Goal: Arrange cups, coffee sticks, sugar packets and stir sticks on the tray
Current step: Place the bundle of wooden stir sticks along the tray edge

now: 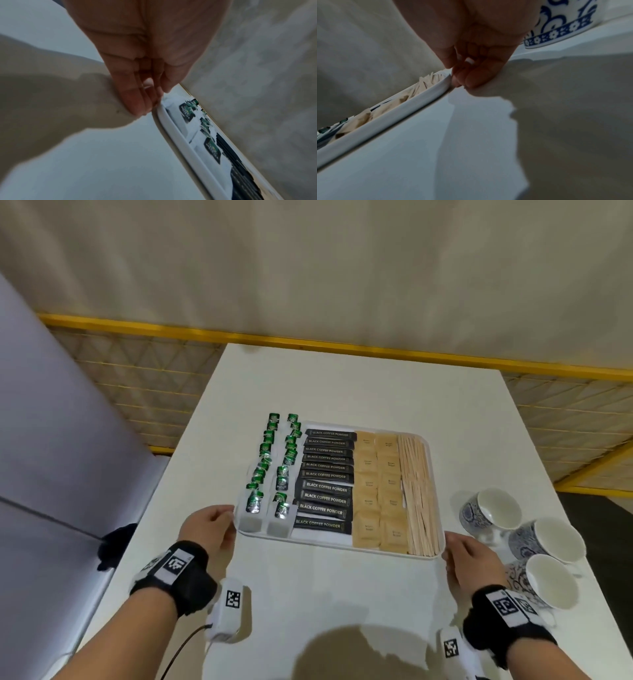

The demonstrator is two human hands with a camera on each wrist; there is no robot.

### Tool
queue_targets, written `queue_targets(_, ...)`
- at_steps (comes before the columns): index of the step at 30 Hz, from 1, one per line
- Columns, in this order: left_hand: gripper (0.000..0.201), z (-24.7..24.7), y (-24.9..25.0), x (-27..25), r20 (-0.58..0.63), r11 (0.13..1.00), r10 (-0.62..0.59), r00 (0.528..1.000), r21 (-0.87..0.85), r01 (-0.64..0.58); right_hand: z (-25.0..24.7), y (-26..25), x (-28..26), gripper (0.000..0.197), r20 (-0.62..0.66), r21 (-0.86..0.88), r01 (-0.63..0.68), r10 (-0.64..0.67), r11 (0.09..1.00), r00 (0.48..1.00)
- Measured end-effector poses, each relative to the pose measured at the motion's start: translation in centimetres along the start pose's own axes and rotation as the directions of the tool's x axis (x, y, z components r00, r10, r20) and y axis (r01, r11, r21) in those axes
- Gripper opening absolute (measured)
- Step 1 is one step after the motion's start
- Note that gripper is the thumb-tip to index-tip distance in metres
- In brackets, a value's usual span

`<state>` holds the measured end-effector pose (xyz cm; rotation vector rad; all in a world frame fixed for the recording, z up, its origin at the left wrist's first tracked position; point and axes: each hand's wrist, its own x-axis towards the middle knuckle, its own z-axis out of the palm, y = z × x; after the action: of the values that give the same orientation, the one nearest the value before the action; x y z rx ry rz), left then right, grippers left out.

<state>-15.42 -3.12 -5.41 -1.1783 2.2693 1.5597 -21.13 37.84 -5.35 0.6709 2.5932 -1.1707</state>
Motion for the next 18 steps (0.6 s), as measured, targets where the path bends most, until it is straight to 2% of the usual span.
queue_targets(3,0.018,0.2,0.8,-0.1,-0.008,1.0,0.001,1.0,0.007,-0.001,0.0,-0.2,0.1,0.03,0.014,0.005,0.0,0.0,1.0,1.0)
queue_targets(9,0.014,-0.2,1.1,1.1,0.027,0.996,-0.034,0.999,0.083,0.032,0.0,-0.6,0.2,0.019,0.055,-0.011,-0.004,0.005,1.0,0.998)
queue_targets(14,0.014,-0.4,1.8,1.4,0.048,0.993,-0.054,0.997,0.109,0.049,-0.2,-1.3,-0.1,0.017,0.067,0.013,-0.056,0.055,0.998,0.996)
queue_targets(18,0.011,-0.4,2.1,1.9,0.081,0.987,-0.038,0.996,0.156,0.025,-0.4,-1.7,-0.2,0.015,0.115,0.122,-0.131,0.117,0.984,0.986)
